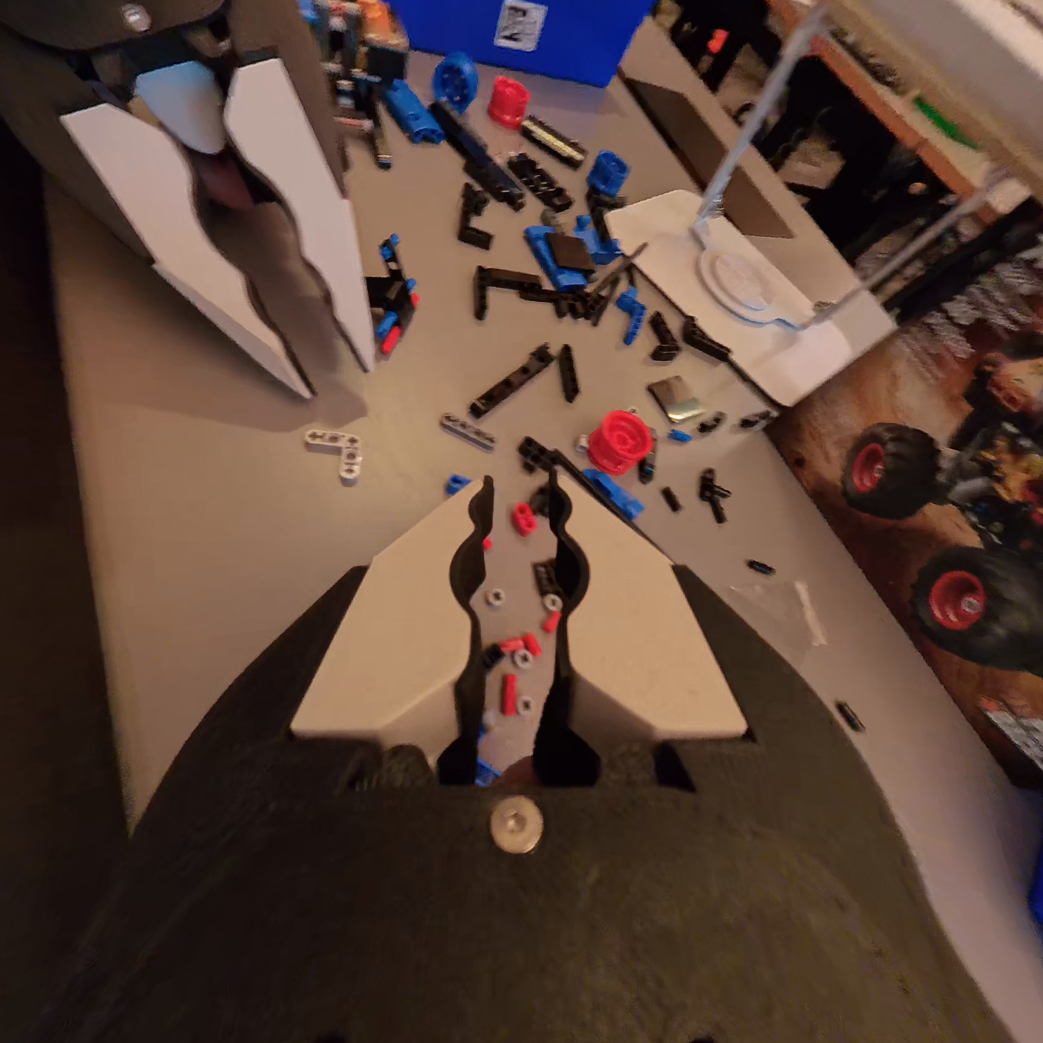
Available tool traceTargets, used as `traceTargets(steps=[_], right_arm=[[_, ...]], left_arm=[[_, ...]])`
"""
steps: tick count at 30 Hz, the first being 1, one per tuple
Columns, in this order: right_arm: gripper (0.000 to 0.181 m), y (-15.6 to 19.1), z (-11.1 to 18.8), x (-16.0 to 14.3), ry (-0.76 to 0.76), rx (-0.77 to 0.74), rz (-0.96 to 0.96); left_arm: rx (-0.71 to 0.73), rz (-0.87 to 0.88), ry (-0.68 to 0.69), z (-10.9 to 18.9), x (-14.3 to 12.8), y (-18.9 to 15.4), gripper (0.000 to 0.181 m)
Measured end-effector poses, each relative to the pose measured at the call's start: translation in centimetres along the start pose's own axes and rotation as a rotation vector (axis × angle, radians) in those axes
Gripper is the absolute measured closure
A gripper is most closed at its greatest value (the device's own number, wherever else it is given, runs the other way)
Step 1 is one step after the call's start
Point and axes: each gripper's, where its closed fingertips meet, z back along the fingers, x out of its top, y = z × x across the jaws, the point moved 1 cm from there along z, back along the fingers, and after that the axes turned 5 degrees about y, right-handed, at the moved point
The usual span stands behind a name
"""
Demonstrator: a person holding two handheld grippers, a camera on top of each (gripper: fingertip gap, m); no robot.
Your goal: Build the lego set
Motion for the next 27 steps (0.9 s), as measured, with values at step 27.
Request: traceTargets(steps=[27], right_arm=[[0.167, -0.2, 6.2, -10.1, 0.385, 0.064, -0.150]], left_arm=[[-0.009, -0.008, -0.010, 0.0, 0.3, -0.3, 0.161]])
